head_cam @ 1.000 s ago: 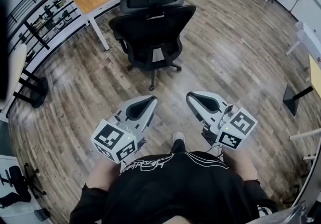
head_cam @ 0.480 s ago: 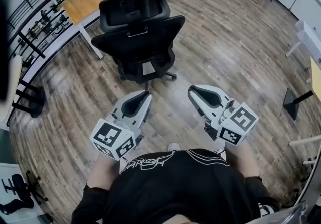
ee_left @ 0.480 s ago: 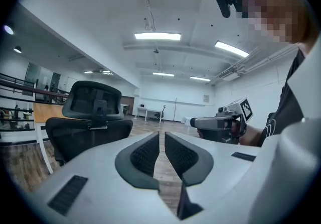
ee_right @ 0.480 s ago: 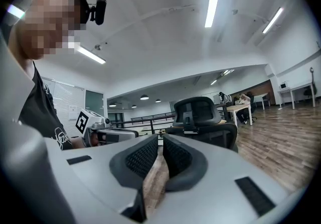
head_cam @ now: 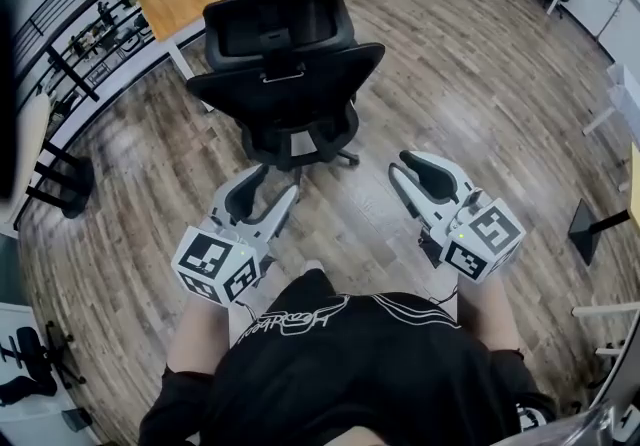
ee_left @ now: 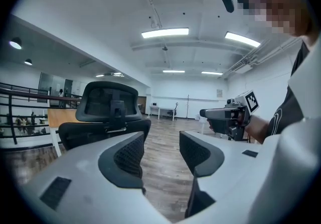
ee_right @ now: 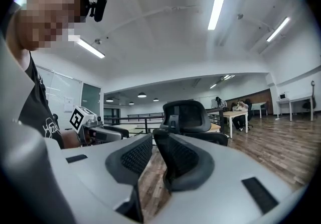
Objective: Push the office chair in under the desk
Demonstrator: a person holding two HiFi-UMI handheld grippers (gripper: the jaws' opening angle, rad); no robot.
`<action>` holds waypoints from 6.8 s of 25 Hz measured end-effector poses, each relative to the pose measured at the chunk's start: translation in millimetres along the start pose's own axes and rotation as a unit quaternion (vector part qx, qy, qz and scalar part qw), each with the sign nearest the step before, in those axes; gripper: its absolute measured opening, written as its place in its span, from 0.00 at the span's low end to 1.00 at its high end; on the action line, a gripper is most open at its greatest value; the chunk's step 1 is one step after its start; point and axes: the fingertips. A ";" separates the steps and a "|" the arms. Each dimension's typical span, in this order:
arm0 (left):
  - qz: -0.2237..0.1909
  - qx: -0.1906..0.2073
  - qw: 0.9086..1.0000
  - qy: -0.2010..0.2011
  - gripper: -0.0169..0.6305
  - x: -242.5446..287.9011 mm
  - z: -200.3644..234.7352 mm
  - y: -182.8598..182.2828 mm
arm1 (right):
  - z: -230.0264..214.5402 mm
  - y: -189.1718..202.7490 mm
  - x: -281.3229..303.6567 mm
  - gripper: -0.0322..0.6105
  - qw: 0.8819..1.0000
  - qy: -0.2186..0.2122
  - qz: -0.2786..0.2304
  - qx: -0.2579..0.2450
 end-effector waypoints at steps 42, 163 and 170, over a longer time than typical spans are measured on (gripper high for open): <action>0.258 0.363 0.895 -0.035 0.45 88.4 359.9 84.9 | -271.3 131.5 214.9 0.46 0.862 0.083 0.318 -0.386; 0.342 0.284 0.855 -0.267 0.46 330.8 741.7 84.7 | -578.1 177.7 711.7 0.46 0.856 -0.099 0.214 -0.460; 0.343 0.278 0.850 -0.288 0.46 328.7 741.7 93.4 | -582.3 187.5 723.8 0.46 0.853 -0.118 0.200 -0.467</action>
Point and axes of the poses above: the fingertips, and each gripper's own axes: x forward along the fingers, z to its left, y out of its underside, and after that the axes turned 12 degrees about -z, right-handed
